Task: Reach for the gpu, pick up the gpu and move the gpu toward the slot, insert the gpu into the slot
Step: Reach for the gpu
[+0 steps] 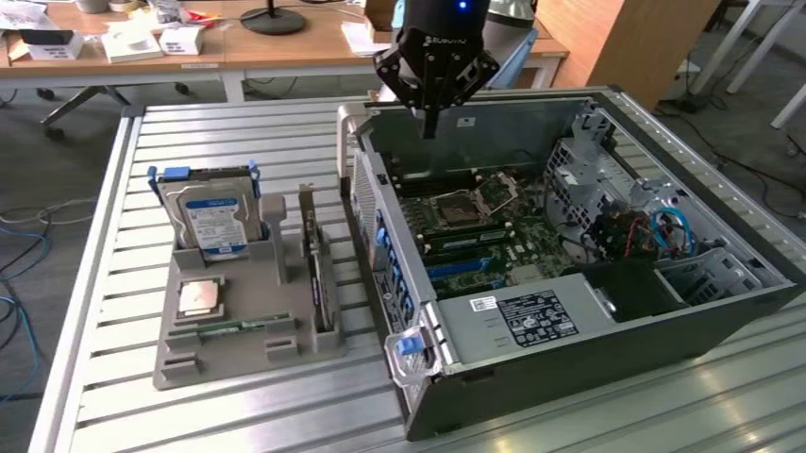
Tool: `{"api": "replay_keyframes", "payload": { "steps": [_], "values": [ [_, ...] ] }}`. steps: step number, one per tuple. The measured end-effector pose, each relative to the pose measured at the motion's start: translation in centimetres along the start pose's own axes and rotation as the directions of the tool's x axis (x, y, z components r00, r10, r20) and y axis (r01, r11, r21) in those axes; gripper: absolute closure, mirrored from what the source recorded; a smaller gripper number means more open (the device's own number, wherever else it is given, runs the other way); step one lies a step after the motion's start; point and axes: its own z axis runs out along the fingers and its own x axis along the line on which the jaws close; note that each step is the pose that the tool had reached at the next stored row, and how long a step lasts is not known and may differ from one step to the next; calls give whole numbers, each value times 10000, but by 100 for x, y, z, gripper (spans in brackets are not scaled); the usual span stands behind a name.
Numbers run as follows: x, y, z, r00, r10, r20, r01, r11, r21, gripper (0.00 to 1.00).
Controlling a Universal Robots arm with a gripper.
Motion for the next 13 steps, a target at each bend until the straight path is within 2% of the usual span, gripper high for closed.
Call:
{"api": "replay_keyframes", "payload": {
  "steps": [13],
  "values": [
    [121,-9,-3,10000,1,0,-1,10000,-1,87]
  ]
}}
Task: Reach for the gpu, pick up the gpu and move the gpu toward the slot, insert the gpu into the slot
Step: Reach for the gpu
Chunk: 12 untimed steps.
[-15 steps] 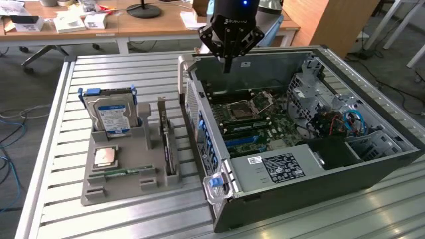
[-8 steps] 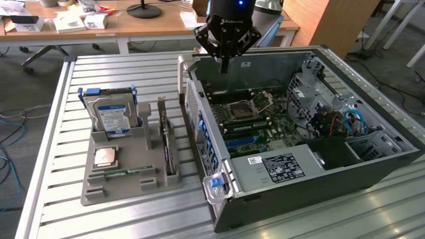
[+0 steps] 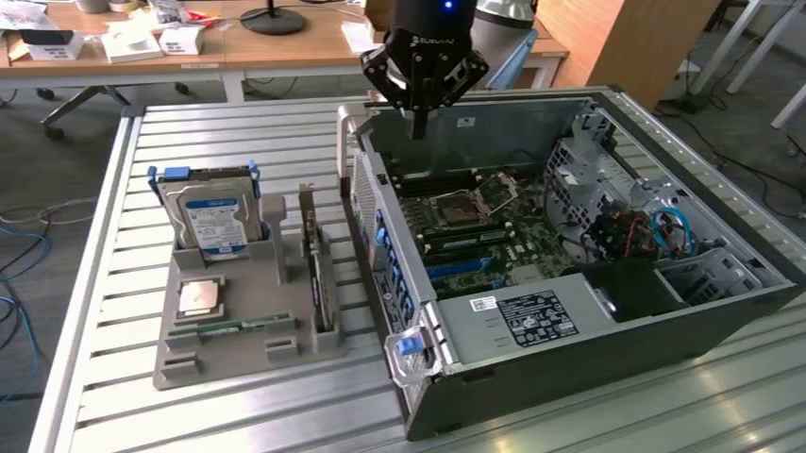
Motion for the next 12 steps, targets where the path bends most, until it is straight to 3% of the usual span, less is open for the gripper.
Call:
{"api": "replay_keyframes", "payload": {
  "steps": [12],
  "values": [
    [121,-9,-3,10000,0,0,0,10000,0,87]
  ]
}}
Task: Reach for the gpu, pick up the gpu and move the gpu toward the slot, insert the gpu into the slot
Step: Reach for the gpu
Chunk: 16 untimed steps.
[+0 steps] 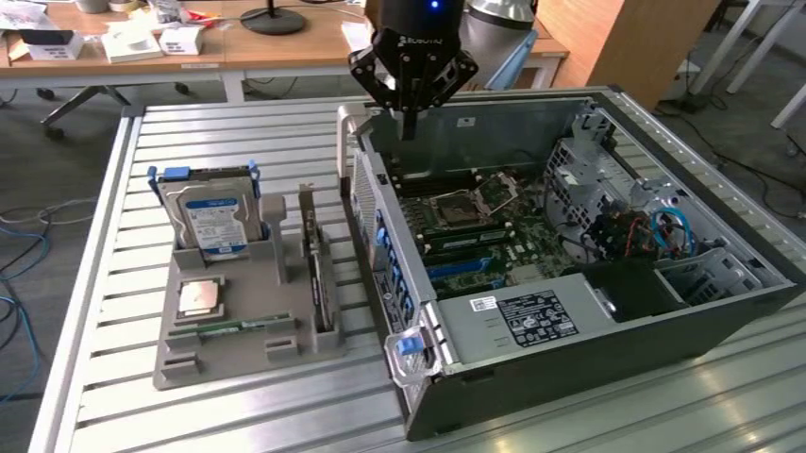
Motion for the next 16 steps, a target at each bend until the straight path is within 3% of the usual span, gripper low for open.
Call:
{"api": "replay_keyframes", "payload": {
  "steps": [16],
  "values": [
    [211,-16,-6,10000,-1,0,1,10000,0,87]
  ]
}}
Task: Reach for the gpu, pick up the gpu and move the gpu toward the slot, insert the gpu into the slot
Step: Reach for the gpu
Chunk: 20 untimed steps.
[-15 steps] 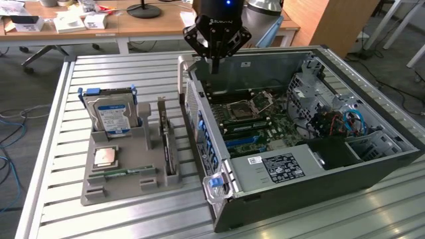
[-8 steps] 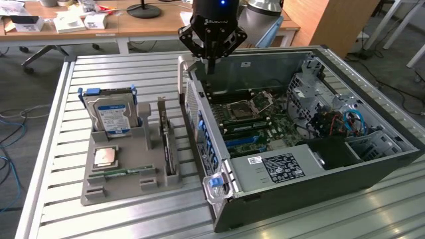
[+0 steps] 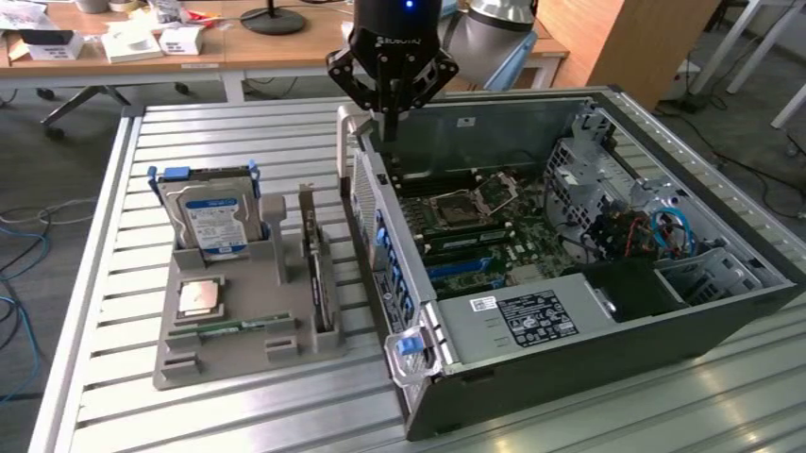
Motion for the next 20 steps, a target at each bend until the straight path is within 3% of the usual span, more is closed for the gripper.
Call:
{"api": "replay_keyframes", "payload": {
  "steps": [9,20],
  "values": [
    [169,-12,-5,10000,0,0,0,10000,1,87],
    [461,-35,-10,10000,0,2,0,10000,5,87]
  ]
}}
